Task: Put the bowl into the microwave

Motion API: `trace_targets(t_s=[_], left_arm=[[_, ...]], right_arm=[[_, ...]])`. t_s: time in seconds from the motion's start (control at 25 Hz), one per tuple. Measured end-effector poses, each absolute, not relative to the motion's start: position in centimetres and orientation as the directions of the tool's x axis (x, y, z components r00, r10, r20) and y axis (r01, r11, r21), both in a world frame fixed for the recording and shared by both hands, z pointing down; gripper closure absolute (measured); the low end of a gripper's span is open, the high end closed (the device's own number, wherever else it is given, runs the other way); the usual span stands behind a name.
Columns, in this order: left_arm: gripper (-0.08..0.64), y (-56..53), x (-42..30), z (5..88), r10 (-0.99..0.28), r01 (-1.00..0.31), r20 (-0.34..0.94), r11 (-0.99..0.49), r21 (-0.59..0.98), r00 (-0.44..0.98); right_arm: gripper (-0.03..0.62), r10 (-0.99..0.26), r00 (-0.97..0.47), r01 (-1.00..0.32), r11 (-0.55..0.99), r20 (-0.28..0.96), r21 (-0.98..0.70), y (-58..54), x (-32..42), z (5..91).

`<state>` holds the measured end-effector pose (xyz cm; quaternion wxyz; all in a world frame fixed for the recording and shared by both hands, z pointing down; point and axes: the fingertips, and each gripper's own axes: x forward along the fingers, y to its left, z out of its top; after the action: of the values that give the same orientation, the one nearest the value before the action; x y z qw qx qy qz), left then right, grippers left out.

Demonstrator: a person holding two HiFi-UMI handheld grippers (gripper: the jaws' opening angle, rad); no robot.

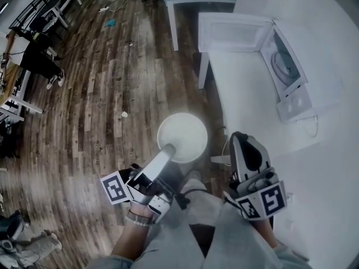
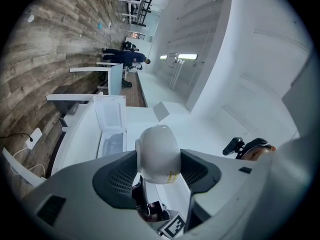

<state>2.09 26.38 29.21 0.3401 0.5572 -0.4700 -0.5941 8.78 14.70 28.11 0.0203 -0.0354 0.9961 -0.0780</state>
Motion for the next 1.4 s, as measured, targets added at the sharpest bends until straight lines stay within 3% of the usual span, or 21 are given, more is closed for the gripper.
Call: trace_targets(t_s=[0.56,1.0,1.4], left_arm=[[0.305,20.7,-0.1,28.9,-0.923,-0.146,-0.339,-0.315,0.938,-0.185],[0.305,17.0,-3.2,28.9,-0.924,-0.128,-0.362,-0.347,0.929,-0.125],[0.305,12.1,-9.2,28.3,-0.924,-0.054,-0.382,-0.383,0.922,0.025]], right_arm=[[0.589,-0.037,-0.998,-0.027,0.984,-0.053,-0.176,8.5,6.1,28.5],[0.589,-0.145,-0.988,-0.135,0.976,-0.047,-0.170,4.7,5.5,29.1],[0.589,-0.302,-0.952,-0.291,0.944,-0.049,-0.159,0.7,0.6,28.5]])
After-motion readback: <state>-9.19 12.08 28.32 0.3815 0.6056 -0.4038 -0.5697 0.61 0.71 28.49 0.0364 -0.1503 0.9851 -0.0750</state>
